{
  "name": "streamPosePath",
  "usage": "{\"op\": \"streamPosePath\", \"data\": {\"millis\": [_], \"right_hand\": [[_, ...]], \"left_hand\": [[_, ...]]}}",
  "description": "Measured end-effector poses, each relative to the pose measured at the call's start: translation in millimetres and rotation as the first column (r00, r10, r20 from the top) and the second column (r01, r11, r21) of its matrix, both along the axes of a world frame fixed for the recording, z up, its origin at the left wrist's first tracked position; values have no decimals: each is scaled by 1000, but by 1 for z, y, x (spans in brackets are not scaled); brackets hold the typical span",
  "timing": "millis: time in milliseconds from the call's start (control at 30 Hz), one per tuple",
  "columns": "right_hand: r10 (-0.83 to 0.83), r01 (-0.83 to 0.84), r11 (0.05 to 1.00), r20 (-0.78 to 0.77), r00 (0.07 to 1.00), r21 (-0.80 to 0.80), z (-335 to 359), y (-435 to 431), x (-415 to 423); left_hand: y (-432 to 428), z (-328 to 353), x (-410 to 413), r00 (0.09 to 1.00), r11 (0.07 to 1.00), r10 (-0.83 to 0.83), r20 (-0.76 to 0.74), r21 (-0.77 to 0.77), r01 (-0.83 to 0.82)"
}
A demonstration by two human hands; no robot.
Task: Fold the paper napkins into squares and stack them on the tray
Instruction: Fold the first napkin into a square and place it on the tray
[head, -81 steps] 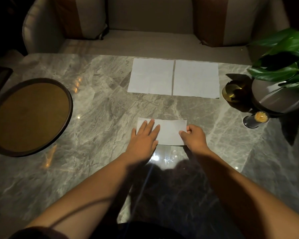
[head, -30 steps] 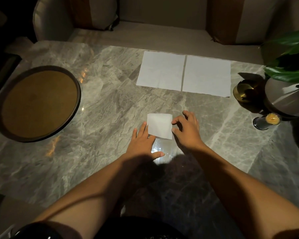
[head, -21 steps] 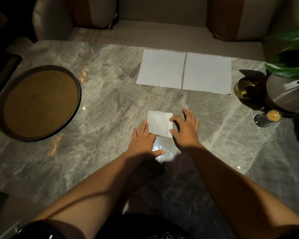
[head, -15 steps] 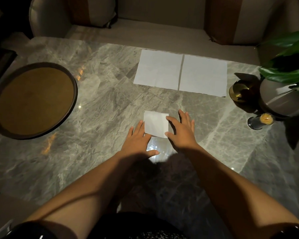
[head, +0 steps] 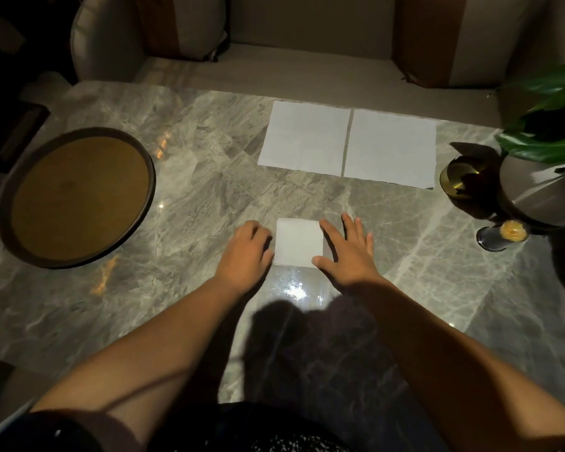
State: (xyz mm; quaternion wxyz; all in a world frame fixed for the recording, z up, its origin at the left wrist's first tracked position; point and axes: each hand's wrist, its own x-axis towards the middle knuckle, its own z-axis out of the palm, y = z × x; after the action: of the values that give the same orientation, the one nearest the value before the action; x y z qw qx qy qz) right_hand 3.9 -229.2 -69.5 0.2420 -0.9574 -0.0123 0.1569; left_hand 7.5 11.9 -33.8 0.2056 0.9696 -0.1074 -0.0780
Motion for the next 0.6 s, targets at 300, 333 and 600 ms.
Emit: {"op": "streamPosePath", "data": {"millis": [300,333,600], "right_hand": [[48,-46,988,13,999,-148,1,7,1],[51,-50,987,6,999,-154,1,7,1],[41,-53,978,-66,997,-203,0,13,8]], "left_hand": [[-50,-14,17,969,969,-99,-226,200,146],[-47,-16,17,967,965,-104,-234,210,154],[-12,-16,23,971,945,-101,-217,285,162]]}}
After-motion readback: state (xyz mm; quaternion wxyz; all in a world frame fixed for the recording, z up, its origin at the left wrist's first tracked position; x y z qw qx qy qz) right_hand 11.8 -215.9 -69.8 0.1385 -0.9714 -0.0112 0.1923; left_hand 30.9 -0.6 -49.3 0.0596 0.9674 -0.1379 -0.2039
